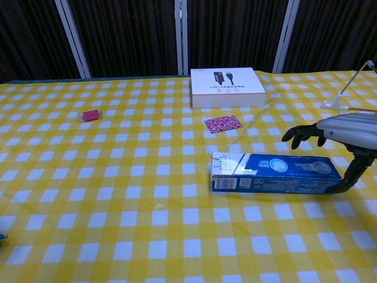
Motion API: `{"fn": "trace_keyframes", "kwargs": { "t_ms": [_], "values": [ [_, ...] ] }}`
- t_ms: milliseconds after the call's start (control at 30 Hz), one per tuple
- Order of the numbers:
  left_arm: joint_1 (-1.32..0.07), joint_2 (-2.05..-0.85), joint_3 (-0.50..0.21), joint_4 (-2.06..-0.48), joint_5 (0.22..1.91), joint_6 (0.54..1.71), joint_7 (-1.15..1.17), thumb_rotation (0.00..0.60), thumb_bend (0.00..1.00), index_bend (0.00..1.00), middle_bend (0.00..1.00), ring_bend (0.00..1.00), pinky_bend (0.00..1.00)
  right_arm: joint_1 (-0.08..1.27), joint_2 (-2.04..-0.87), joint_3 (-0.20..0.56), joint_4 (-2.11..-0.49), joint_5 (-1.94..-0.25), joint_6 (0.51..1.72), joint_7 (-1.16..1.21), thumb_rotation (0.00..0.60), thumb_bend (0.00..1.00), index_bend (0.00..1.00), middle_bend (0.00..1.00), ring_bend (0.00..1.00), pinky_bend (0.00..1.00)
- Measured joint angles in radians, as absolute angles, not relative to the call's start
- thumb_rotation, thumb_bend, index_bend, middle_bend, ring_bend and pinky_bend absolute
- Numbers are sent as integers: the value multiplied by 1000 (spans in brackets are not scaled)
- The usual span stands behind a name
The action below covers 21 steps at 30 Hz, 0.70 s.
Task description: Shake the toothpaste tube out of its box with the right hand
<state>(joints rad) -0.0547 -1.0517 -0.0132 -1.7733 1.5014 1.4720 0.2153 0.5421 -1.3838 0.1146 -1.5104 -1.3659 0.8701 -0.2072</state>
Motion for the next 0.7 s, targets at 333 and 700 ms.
{"fn": "trace_keyframes", "kwargs": {
  "t_ms": [333, 700],
  "values": [
    [-60, -1045, -18, -1770, 1485, 1465, 196, 600, 0, 0, 0, 0, 0, 565, -1483, 115, -1439, -1314, 900, -273, 600, 238, 325, 357, 327, 498],
    [-62, -1041, -16, -1772, 1483, 1462, 188, 600, 0, 0, 0, 0, 0, 565, -1483, 109, -1459, -1358, 959, -239, 600, 332, 381, 423, 373, 509]
  ]
}}
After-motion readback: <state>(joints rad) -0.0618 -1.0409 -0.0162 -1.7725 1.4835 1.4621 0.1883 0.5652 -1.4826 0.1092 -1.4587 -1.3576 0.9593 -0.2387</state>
